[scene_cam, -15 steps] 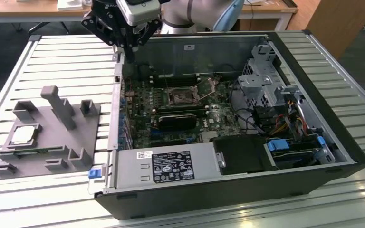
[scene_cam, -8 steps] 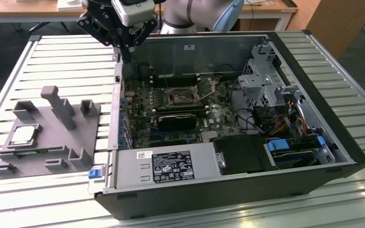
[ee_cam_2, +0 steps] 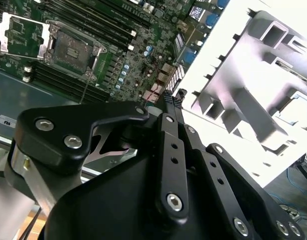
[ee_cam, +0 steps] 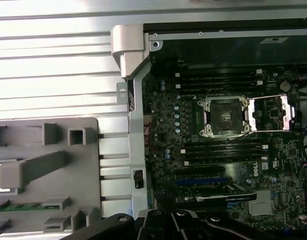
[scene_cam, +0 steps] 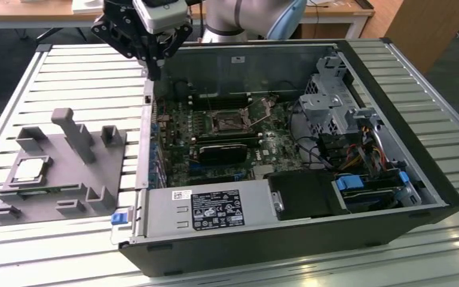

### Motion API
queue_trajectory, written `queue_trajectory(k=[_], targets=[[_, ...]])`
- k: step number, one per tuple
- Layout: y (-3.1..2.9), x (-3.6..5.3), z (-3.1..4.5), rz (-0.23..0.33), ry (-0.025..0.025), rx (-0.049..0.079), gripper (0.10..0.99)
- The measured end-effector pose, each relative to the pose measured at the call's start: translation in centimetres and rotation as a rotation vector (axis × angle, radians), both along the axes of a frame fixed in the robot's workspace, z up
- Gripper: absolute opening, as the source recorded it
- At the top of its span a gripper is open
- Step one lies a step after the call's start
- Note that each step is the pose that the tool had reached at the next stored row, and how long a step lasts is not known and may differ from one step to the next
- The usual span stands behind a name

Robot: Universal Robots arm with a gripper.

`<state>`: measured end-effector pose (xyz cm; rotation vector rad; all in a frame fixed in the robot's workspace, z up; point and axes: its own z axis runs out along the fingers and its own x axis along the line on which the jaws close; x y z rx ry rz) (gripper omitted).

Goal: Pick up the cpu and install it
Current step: 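Reach for the cpu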

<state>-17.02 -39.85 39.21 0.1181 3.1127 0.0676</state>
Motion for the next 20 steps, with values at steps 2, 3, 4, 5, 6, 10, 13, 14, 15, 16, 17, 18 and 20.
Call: queue_trajectory(k=[2,3,4,5,6,10,13,14,15,16,17,18,20], targets=[[0.0,-0.22,-0.02,0.0,-0.0001,0.0,0.106],[0.0,-0.32,-0.02,0.0,0.0,0.0,0.106],[0.0,-0.41,-0.03,0.0,0.0,0.0,0.106],[0.0,-0.5,-0.03,0.0,0.0,0.0,0.106],[0.0,-0.66,-0.04,0.0,0.0001,0.0,0.106],[0.0,-1.03,-0.07,0.0,0.0,0.0,0.106],[0.0,-1.27,-0.08,0.0,0.0001,0.0,0.106],[0.0,-1.35,-0.09,0.0,0.0001,0.0,0.106],[0.0,-1.43,-0.09,0.0,0.0002,0.0,0.106],[0.0,-1.51,-0.1,0.0,0.0001,0.0,0.106],[0.0,-1.59,-0.1,0.0,0.0001,0.0,0.106],[0.0,-1.67,-0.1,0.0,0.0002,0.0,0.106],[0.0,-1.82,-0.11,0.0,0.0002,0.0,0.106]])
